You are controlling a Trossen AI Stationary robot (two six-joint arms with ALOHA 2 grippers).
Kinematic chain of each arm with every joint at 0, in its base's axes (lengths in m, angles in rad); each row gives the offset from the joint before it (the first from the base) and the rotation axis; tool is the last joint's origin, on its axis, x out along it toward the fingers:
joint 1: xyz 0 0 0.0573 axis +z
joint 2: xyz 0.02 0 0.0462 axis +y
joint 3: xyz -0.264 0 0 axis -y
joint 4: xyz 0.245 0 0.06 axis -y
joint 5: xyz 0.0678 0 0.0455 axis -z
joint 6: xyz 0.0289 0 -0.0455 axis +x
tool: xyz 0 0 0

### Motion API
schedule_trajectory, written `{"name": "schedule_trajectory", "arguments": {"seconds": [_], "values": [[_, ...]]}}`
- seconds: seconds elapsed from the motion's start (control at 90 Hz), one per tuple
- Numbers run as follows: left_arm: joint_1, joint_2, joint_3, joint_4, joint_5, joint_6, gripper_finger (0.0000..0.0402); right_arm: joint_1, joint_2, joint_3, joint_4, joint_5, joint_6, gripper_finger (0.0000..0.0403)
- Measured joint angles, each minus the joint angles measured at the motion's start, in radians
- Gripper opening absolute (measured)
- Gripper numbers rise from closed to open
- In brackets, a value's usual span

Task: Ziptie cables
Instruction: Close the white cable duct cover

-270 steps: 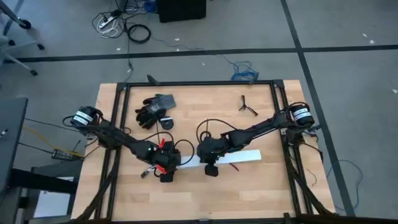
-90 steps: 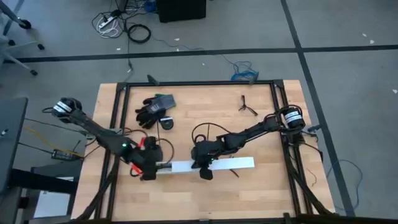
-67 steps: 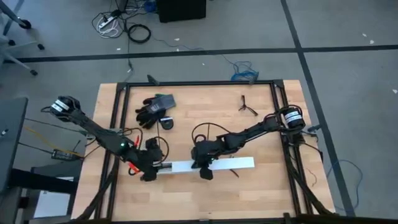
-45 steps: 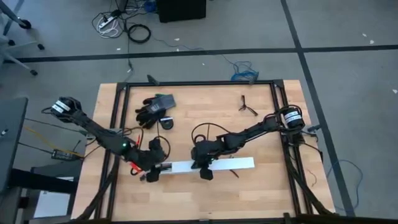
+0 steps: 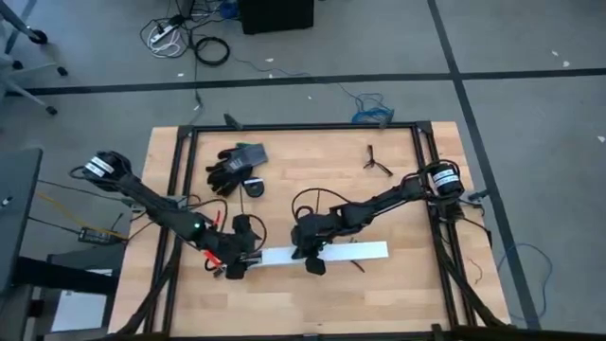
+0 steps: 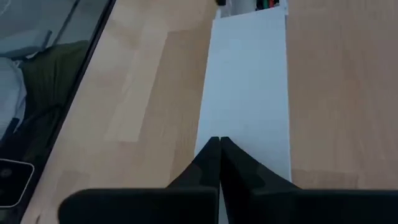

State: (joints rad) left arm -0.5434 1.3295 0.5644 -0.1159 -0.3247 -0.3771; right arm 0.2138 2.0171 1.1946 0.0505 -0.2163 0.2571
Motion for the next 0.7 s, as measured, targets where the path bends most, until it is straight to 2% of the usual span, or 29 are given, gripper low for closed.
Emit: {"name": "schedule_trajectory", "arguments": {"seconds": [0.267,0.422,0.7], "values": [[0.000,0.013,0.000,0.007,0.025,-0.025,0.0360,0.000,0.000,0.000,0.000,-0.010,0.000,0.0000],[0.000,0.012,0.000,0.013,0.084,-0.054,0.0360,-0.002,0.000,0.000,0.000,-0.021,0.000,0.0000],[0.034,0.012,0.013,0.016,0.044,0.007,0.0360,-0.011,0.000,0.000,-0.001,-0.024,0.004,0.0000]]}}
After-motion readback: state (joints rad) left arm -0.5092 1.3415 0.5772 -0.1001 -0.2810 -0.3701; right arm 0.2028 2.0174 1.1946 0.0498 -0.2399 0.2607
